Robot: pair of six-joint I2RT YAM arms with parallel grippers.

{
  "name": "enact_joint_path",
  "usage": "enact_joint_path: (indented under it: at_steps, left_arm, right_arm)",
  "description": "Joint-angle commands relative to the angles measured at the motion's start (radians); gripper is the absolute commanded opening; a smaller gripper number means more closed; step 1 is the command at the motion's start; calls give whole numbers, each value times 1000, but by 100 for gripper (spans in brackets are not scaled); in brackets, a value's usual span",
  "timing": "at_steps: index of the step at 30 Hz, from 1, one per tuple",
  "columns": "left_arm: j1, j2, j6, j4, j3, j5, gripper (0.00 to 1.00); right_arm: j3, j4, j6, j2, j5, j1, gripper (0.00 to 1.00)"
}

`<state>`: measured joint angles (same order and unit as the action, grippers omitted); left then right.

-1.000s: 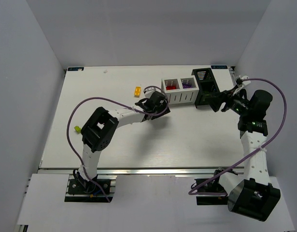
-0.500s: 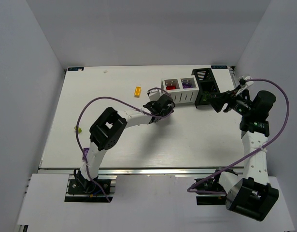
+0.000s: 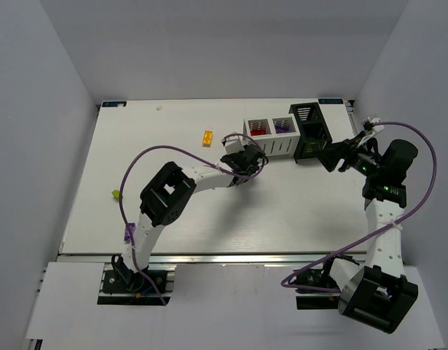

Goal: Sort the legos into containers by color

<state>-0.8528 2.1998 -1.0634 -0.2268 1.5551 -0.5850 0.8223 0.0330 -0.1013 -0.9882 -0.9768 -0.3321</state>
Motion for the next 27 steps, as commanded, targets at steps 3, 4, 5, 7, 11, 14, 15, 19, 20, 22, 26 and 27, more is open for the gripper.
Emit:
enact_joint_path:
  at_steps: [3, 4, 5, 7, 11, 14, 15, 19, 20, 22, 26, 27]
  left_arm:
    - [0, 3, -10, -46, 26, -62, 61]
    - [0, 5, -12, -52, 25, -64, 60]
    - [0, 2, -12, -55, 25, -65, 59]
    - [0, -8, -9, -54, 10, -72, 58]
    - [0, -23, 17, -46, -18, -82, 53]
    - [12, -22, 40, -54, -15, -72, 48]
    - [12, -20, 48, -55, -16, -72, 47]
    - [21, -17, 92, -46, -21, -84, 39]
    - [21, -17, 98, -43, -27, -85, 35]
    - [21, -21, 108, -39, -38, -93, 29]
    - [21, -46, 115, -37, -75, -102, 15]
    - [21, -55, 117, -36, -85, -104, 10]
  right_arm:
    - [1, 51, -21, 14, -43, -16, 69]
    - [1, 53, -24, 16, -46, -18, 69]
    - [0, 54, -29, 17, -48, -22, 69]
    - [-2, 57, -31, 17, -56, -27, 69]
    - [-5, 68, -44, 16, -69, -33, 68]
    - [-6, 70, -44, 17, -76, -38, 68]
    - [-6, 71, -46, 17, -77, -41, 68]
    - [-8, 73, -49, 20, -83, -44, 68]
    - [-8, 74, -49, 19, -86, -47, 68]
    - [-9, 77, -54, 22, -91, -50, 68]
    - [-12, 82, -57, 22, -102, -54, 68]
    - [-14, 85, -57, 22, -103, -53, 68]
